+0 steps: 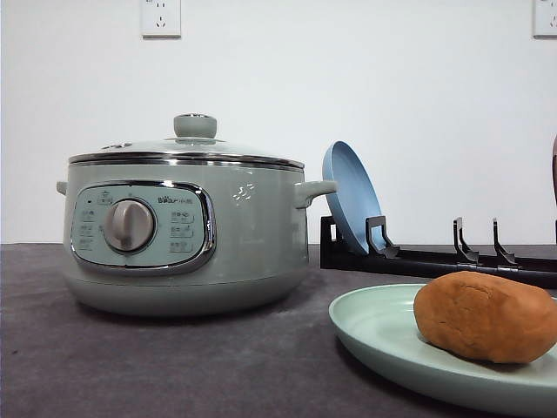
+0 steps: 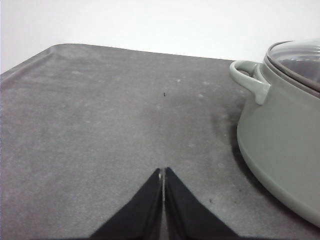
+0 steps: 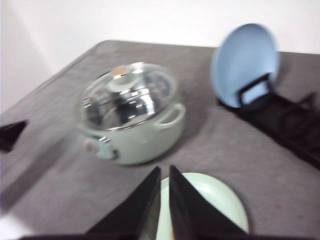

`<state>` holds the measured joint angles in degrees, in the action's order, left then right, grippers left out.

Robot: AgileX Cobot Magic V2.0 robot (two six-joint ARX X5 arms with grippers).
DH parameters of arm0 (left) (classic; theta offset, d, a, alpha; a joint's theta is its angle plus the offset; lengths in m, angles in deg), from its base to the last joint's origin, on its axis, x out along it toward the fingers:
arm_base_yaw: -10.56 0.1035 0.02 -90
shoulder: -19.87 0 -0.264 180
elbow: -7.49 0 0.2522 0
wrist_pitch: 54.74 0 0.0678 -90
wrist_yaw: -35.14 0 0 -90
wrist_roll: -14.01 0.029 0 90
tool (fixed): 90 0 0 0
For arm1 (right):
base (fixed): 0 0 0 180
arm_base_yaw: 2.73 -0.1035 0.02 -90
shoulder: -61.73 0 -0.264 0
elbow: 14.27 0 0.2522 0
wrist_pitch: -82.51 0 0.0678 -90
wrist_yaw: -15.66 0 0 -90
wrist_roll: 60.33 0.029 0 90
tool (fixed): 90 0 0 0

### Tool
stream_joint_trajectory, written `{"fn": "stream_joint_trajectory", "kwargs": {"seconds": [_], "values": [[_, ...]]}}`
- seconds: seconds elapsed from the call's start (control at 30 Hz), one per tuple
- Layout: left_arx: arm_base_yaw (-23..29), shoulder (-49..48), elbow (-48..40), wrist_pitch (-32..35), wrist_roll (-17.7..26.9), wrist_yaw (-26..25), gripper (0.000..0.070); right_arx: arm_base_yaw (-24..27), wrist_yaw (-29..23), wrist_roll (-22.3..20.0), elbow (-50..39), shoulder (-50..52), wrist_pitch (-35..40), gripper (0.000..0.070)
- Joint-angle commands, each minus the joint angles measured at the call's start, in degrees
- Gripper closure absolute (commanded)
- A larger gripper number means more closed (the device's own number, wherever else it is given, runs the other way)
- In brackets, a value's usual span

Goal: Transfer potato from steamer to green plate

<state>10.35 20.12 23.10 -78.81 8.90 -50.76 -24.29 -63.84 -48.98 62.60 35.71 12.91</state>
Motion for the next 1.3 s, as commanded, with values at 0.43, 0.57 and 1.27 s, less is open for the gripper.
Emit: {"fn": "stream_joint_trajectory", "kwargs": {"seconds": [0.43,0.57,1.27], "values": [[0.2,-0.1,-1.2,-0.5,-0.2,-0.4,0.07,21.1,-1.3,-12.5,-35.7,13.2,31.0,0.0686],[0.2,-0.1,-1.2,-0.5,-0.2,-0.4,0.07,21.0,-3.2,-12.5,-46.8,17.9,39.4,0.0686],[0.2,-0.1,-1.2,-0.4,-0.2,-0.4,0.07,21.0,-10.4,-11.8,-62.5,25.8,45.9,0.0685]]}}
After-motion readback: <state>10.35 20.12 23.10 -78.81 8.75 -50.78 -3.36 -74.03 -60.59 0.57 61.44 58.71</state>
